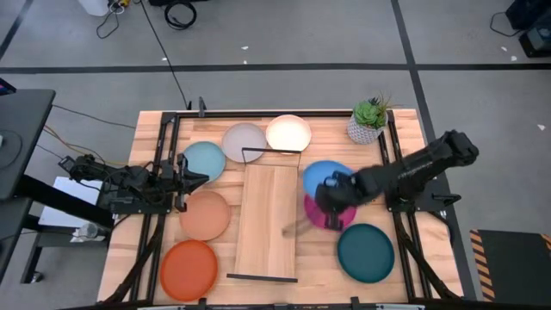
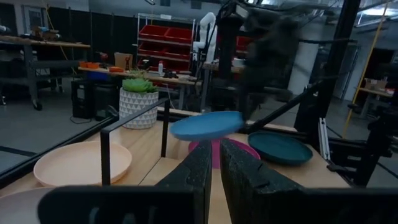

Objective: Place and stack plates onto a shelf
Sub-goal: Put the blue plate on the shelf

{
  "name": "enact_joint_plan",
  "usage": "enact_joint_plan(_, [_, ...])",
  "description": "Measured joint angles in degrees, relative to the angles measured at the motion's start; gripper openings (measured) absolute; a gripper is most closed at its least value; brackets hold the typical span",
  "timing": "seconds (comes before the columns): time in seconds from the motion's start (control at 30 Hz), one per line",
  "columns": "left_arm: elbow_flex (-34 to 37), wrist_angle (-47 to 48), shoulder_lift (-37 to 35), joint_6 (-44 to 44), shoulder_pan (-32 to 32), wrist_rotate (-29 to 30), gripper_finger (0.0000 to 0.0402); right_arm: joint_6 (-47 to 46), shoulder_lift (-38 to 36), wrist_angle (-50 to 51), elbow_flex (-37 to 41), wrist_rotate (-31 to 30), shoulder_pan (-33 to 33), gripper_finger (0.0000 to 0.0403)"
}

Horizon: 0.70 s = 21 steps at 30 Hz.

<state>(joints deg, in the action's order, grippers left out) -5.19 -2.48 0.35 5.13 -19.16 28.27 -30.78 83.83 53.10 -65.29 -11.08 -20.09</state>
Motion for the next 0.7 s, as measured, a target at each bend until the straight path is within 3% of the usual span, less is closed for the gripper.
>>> enact_joint_plan(0.13, [0.0, -0.1, 0.0, 0.2, 0.0, 0.0, 0.0039, 9.0, 3.7, -4.8, -3.7, -3.0, -4.9, 0.0014])
enact_joint_plan(0.3, [0.0, -0.2, 0.0, 0.2, 0.0, 0.0, 0.0039, 27.3, 10.0, -17.8, -5.3, -2.9, -4.5, 0.0014])
enact_joint_plan(0.43, [0.0, -0.3, 0.0, 0.2, 0.0, 0.0, 0.0039, 36.8, 15.4, -21.8, -6.8, -3.2, -2.2, 0.0014])
enact_joint_plan(0.7, [0.0, -0.3, 0.0, -1.6, 0.0, 0.2, 0.0039, 44.6, 22.3, -24.3, -9.4, -3.9, 5.8, 0.0027])
